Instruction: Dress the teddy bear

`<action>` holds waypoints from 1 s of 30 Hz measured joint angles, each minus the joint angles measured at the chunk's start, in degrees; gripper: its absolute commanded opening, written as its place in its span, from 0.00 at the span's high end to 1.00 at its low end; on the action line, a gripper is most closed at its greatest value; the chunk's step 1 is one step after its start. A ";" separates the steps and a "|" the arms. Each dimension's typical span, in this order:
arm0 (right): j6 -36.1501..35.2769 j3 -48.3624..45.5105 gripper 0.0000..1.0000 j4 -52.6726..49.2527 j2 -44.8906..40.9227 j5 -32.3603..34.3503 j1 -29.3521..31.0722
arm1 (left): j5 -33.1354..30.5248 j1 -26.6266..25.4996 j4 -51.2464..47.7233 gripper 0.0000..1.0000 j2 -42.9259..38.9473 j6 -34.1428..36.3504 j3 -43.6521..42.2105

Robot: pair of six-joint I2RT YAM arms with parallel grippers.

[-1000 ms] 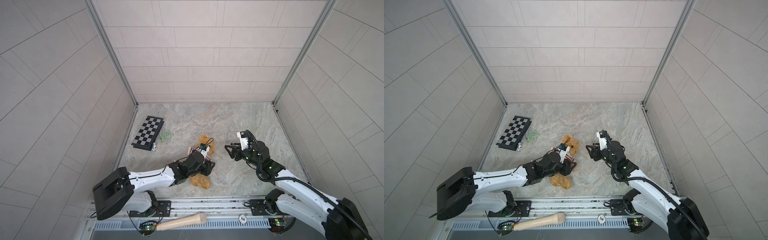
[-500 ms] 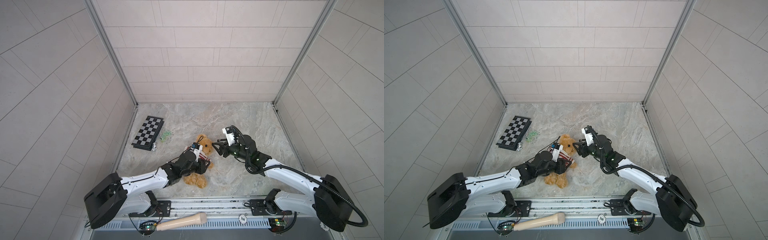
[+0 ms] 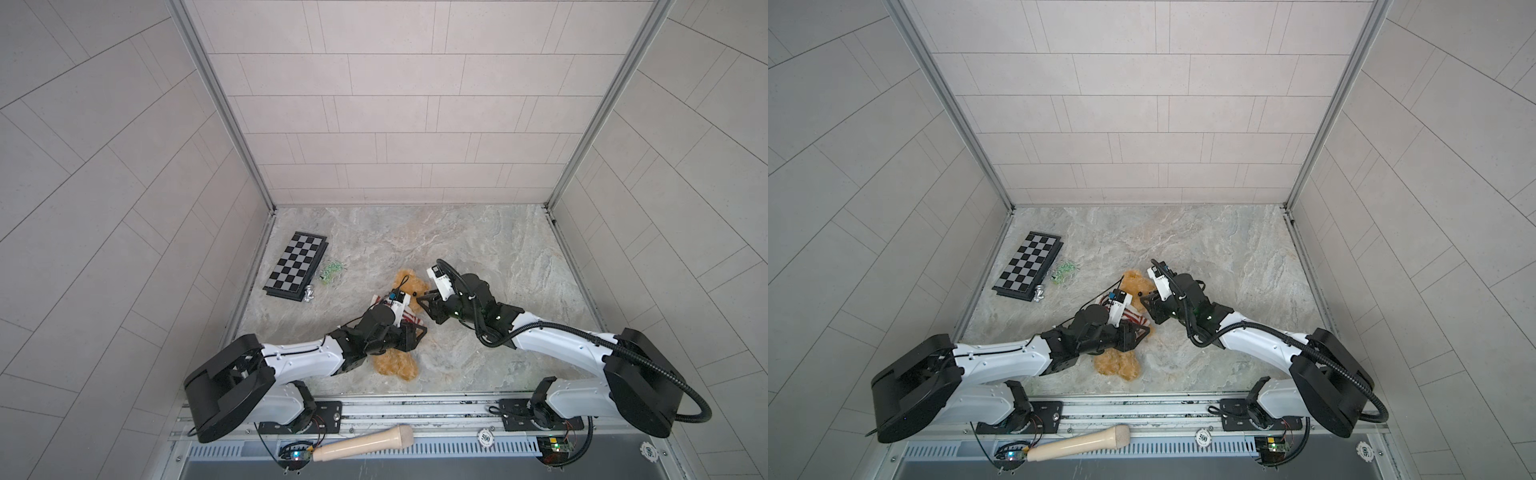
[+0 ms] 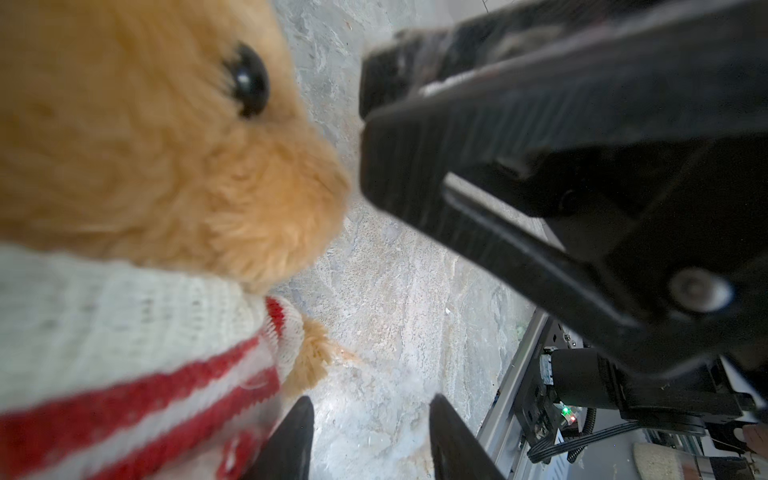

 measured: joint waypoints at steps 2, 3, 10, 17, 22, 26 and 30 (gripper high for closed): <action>-0.37 0.20 0.63 -0.37 0.92 0.33 0.31 | 0.00 0.00 0.17 0.50 0.00 -0.15 -0.02; -0.52 0.24 0.63 -0.48 1.36 0.50 0.39 | 0.00 0.00 0.31 0.50 0.02 -0.22 -0.02; -1.44 0.68 0.68 -0.81 4.09 1.88 0.76 | -0.02 0.00 0.83 0.50 0.13 -0.61 -0.04; -2.29 1.22 0.92 -0.50 5.49 2.51 0.96 | -0.15 0.00 0.42 0.48 -0.42 -0.81 -0.07; -3.28 0.83 1.00 -0.13 5.29 2.69 0.98 | -1.44 0.46 -5.53 0.39 -7.50 -0.28 -0.22; -4.04 -3.19 1.00 2.93 3.26 2.69 1.01 | -2.23 2.86 -12.96 0.37 -15.15 0.55 -0.11; -5.20 -7.87 1.00 6.56 1.11 2.67 1.01 | -2.95 7.21 -20.35 0.37 -21.27 1.81 0.02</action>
